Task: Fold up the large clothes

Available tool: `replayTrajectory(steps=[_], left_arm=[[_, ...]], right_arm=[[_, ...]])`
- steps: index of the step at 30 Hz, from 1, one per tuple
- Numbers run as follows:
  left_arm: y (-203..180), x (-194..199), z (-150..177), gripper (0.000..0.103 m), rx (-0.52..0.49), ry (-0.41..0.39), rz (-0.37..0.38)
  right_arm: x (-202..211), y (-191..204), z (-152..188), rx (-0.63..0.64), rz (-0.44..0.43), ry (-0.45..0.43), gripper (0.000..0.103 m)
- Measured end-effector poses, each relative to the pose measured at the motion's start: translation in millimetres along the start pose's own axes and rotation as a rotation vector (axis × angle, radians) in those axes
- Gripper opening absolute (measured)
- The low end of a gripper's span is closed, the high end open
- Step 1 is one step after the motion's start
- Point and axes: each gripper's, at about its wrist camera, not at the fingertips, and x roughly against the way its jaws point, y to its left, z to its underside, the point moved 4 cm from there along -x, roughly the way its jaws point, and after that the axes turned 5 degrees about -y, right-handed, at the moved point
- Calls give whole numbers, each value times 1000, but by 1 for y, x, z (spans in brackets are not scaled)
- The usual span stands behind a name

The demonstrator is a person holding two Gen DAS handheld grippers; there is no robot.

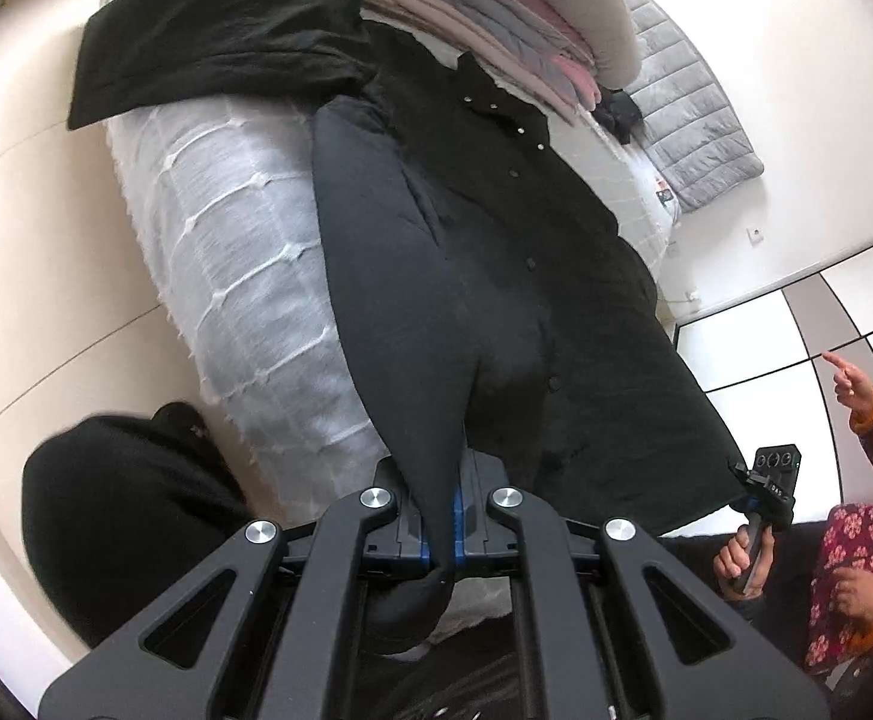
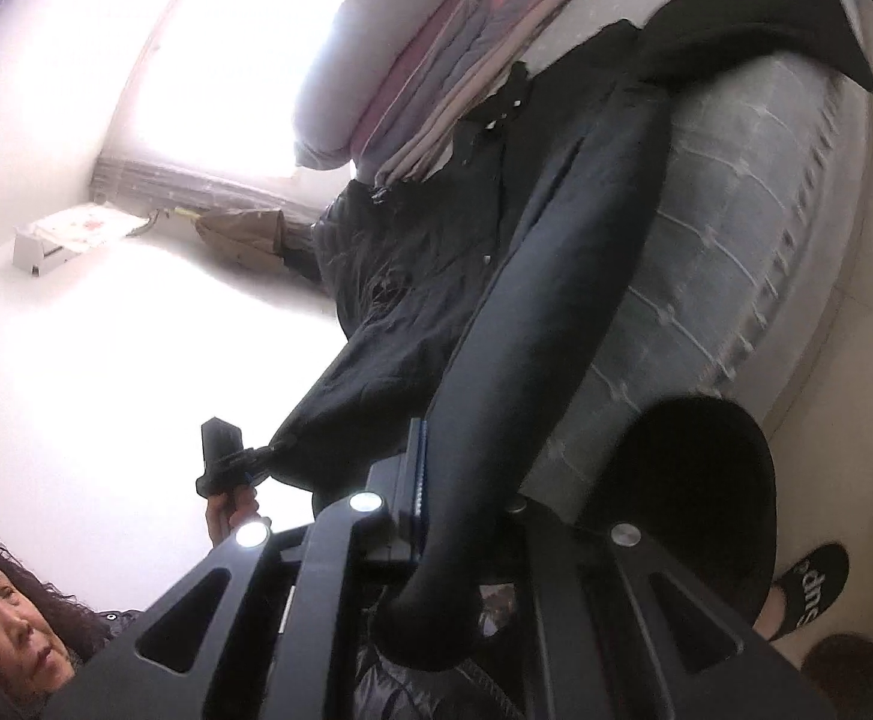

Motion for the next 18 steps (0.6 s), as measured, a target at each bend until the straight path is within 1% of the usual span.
replayTrajectory(steps=[1, 2, 3, 4, 5, 6, 7, 8, 9, 10, 11, 12, 13, 14, 15, 16, 17, 18], left_arm=[[4, 1, 6, 4, 0, 11, -12], [8, -1, 9, 4, 2, 25, -24], [15, -8, 18, 4, -16, 74, -52], [26, -17, 25, 5, -22, 129, -88], [37, -23, 29, 6, 10, 156, -102], [55, -33, 35, 8, 44, 212, -133], [65, -35, 35, 8, 50, 226, -170], [77, -32, 33, 12, 79, 212, -225], [84, -26, 29, 13, 96, 190, -266], [90, -14, 21, 13, 101, 138, -322], [91, -3, 13, 13, 104, 83, -363], [92, 13, 1, 13, 108, -1, -433], [89, 23, -10, 13, 103, -63, -453], [81, 28, -20, 14, 100, -114, -415], [68, 28, -30, 14, 93, -153, -344], [50, 20, -39, 14, 55, -182, -303], [36, 10, -44, 14, 14, -202, -286], [23, -4, -45, 14, -25, -203, -270]], right_arm=[[3, -13, 10, -24, 21, 17, 8], [5, -30, 20, -46, 74, 28, 8], [4, -46, 26, -63, 138, 43, 8], [2, -71, 35, -94, 216, 85, 10], [4, -95, 38, -123, 295, 93, 14], [8, -112, 38, -134, 385, 83, 18], [15, -128, 37, -124, 501, 79, 21], [23, -139, 33, -129, 589, 71, 21], [31, -142, 27, -156, 599, 43, 21], [39, -139, 19, -166, 586, 2, 21], [46, -123, 4, -115, 556, -53, 23], [48, -108, -7, -68, 526, -95, 26], [46, -89, -20, -12, 476, -142, 41], [39, -71, -31, 40, 412, -178, 64], [28, -61, -38, 68, 359, -190, 72], [10, -56, -45, 80, 295, -173, 78], [-12, -56, -46, 71, 251, -135, 78], [-29, -61, -47, 55, 240, -95, 78]])
